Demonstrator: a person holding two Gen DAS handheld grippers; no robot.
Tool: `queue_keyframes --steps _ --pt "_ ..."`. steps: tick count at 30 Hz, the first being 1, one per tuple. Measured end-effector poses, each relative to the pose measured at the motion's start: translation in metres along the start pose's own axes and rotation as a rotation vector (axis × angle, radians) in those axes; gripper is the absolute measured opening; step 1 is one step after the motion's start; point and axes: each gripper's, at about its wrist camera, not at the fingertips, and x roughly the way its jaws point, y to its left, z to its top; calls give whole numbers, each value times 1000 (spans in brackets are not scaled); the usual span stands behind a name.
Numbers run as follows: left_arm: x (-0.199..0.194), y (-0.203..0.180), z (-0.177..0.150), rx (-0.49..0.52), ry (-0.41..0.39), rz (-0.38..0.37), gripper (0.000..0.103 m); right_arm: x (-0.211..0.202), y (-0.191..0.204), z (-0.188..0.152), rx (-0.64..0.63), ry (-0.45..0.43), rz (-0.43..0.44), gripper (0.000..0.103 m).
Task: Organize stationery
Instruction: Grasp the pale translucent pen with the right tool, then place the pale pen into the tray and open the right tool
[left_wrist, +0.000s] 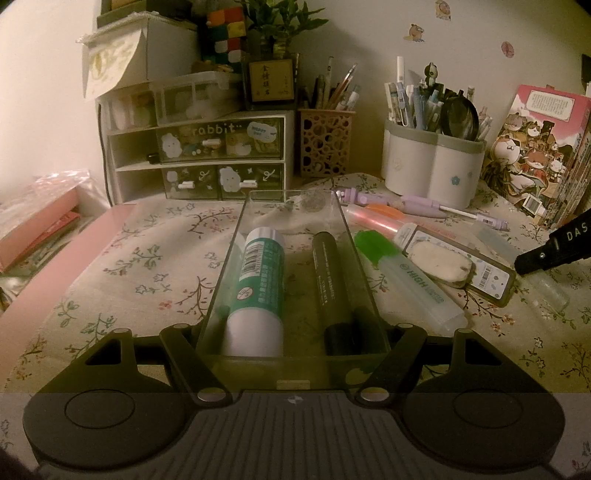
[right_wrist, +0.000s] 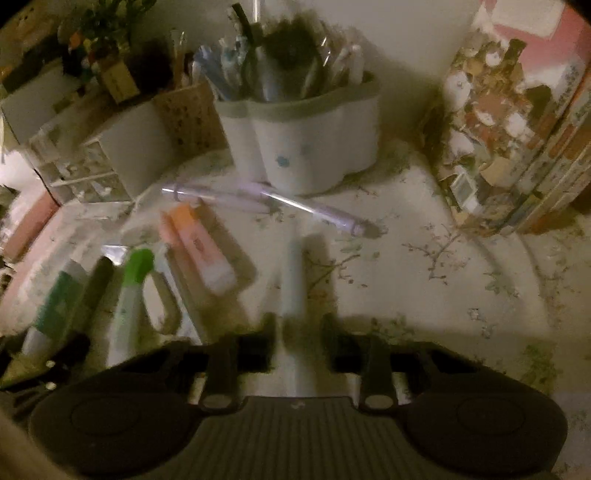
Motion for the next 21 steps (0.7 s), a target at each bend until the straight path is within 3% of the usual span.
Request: queue_keyframes --steps 12,17,21 --pt "0 0 0 0 0 0 73 -19 -12 6 213 -34 80 18" --pt "0 0 0 0 0 0 73 -30 10 13 271 -39 207 18" --pt "0 0 0 0 0 -1 73 -21 38 14 312 35 350 18"
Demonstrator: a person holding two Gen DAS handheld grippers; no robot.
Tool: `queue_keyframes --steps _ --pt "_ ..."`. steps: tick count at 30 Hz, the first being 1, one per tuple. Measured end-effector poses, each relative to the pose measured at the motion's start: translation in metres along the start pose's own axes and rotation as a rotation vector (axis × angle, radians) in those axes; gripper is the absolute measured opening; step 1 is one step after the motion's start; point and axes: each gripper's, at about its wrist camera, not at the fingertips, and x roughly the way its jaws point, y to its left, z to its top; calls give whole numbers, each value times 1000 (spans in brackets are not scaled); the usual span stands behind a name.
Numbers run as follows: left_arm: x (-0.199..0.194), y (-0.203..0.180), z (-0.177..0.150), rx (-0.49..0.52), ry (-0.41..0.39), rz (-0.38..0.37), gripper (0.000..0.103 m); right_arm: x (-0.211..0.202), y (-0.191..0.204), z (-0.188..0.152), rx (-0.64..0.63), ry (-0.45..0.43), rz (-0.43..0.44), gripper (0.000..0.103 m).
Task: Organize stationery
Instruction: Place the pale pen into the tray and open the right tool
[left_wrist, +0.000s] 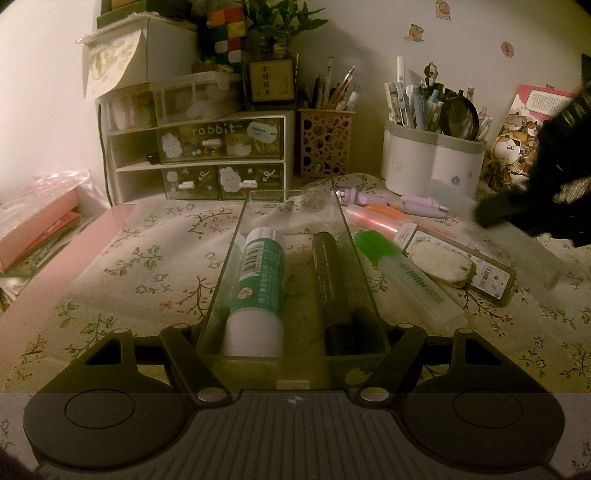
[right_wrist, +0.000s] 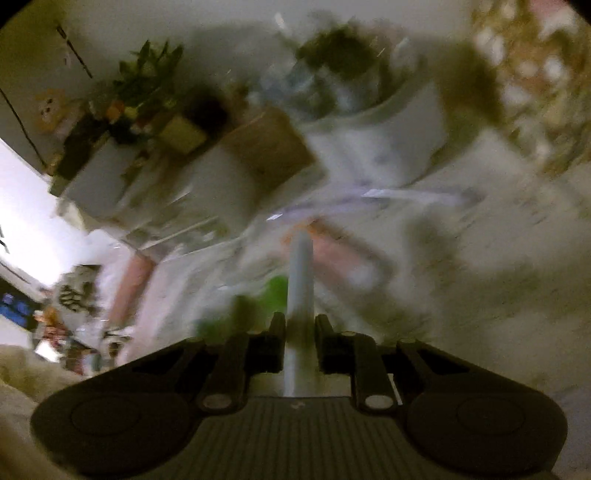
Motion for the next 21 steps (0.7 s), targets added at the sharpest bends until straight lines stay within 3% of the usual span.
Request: queue_keyframes --steps 13,21 --pt "0 0 0 0 0 0 73 54 51 0 44 140 106 19" --pt "0 -1 0 3 0 -3 73 69 65 1 22 147 62 19"
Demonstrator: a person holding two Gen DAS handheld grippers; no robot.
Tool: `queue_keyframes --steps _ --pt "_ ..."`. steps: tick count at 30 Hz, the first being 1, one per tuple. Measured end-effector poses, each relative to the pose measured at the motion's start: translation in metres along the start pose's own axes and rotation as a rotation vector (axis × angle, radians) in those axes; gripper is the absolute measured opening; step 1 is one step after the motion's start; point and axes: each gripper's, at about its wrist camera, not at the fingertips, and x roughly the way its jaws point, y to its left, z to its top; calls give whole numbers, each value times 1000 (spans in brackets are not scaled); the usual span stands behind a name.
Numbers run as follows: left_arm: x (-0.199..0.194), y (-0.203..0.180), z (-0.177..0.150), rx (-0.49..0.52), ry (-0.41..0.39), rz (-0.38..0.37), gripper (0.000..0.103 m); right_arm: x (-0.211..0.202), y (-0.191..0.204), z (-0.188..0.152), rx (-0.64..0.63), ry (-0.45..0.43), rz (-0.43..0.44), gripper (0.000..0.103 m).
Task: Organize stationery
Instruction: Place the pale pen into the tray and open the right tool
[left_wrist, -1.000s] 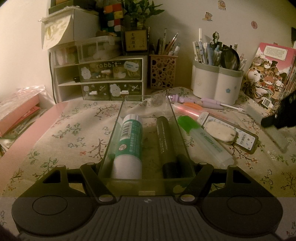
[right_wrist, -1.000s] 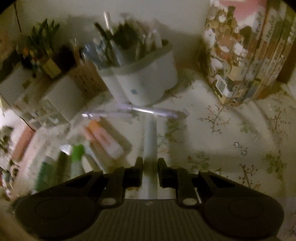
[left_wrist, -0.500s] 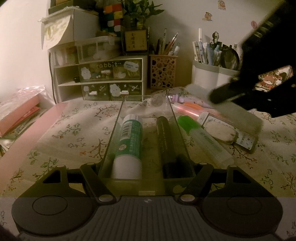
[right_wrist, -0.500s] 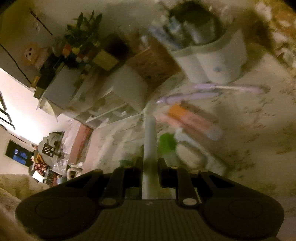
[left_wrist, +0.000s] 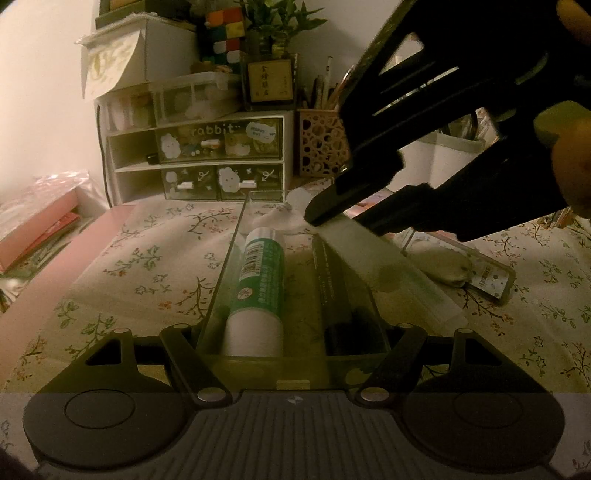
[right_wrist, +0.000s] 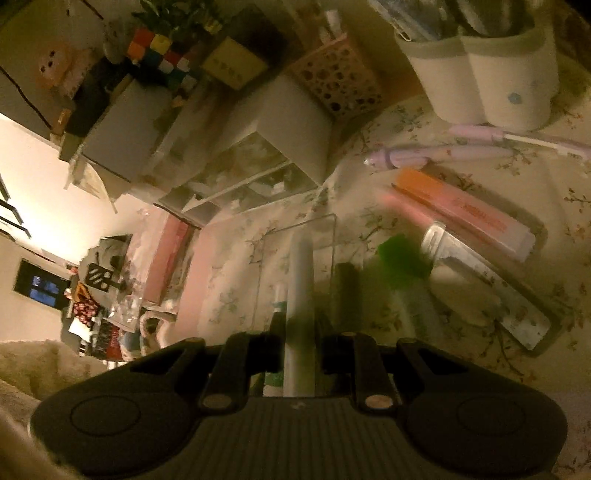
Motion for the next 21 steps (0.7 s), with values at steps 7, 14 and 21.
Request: queue_keyframes --steps 7,14,21 --pt "0 -1 0 0 0 -1 73 12 7 -7 -48 58 10 21" --pt "0 -1 0 3 -1 -5 73 -19 -19 -4 27 -30 83 20" --pt "-1 1 0 -2 -4 -8 73 -61 -60 0 51 -194 -2 20"
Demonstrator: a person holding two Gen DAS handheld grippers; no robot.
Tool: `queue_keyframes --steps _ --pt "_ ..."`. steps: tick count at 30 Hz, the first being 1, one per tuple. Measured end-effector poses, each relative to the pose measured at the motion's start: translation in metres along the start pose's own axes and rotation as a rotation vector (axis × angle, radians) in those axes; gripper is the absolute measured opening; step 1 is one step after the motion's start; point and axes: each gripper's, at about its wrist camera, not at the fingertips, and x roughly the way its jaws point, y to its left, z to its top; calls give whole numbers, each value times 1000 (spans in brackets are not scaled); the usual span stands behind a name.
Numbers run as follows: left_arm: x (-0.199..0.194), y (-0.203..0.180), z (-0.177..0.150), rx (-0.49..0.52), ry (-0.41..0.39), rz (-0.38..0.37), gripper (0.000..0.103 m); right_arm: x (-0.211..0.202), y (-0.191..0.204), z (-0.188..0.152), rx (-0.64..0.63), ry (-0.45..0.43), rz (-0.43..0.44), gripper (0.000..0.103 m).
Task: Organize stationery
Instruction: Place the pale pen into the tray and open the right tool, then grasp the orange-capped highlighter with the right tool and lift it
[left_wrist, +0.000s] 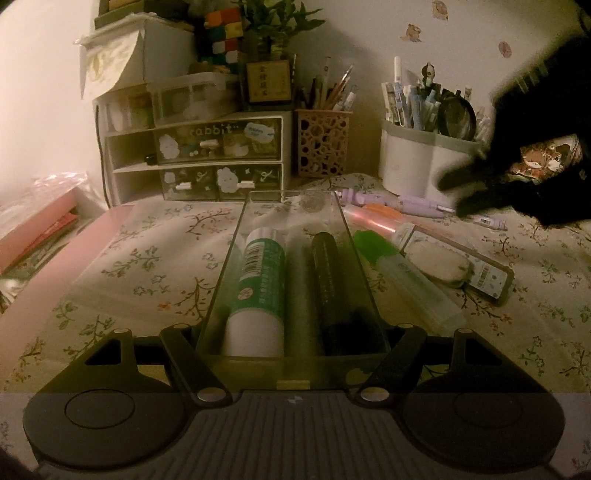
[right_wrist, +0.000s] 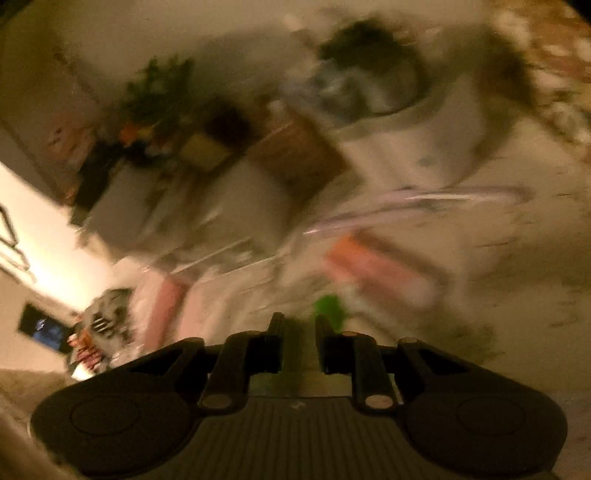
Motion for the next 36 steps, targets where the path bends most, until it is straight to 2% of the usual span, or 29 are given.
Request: queue_keyframes --steps 4,8,12,15,20,22,24,27,31,36 --pt "0 0 0 0 0 0 73 -4 -21 -7 -4 -12 -75 21" --pt "0 0 0 3 1 2 73 -9 -27 -12 -29 -25 -76 21" --pt "-1 0 0 2 0 0 73 -12 -27 -11 -92 -56 -134 21" --pt "-1 0 0 2 0 0 73 -13 -28 -8 -130 -67 -168 26" --pt "-1 1 -1 0 -2 -3 73 -15 -39 -7 -141 -79 -170 32" --pt "-2 5 -1 -18 -11 -16 73 -19 -47 -11 -151 -131 -155 36" --pt "-2 8 -1 -45 -13 -26 73 -19 -58 -18 -91 -154 -146 36" --pt "-1 -1 0 5 -1 18 73 -15 -54 -25 -148 -115 -128 36" --pt "0 2 0 -4 3 5 73 -14 -44 -24 -198 -117 -90 36" --pt "0 0 0 2 3 13 73 -4 -38 -25 -224 -74 -124 36"
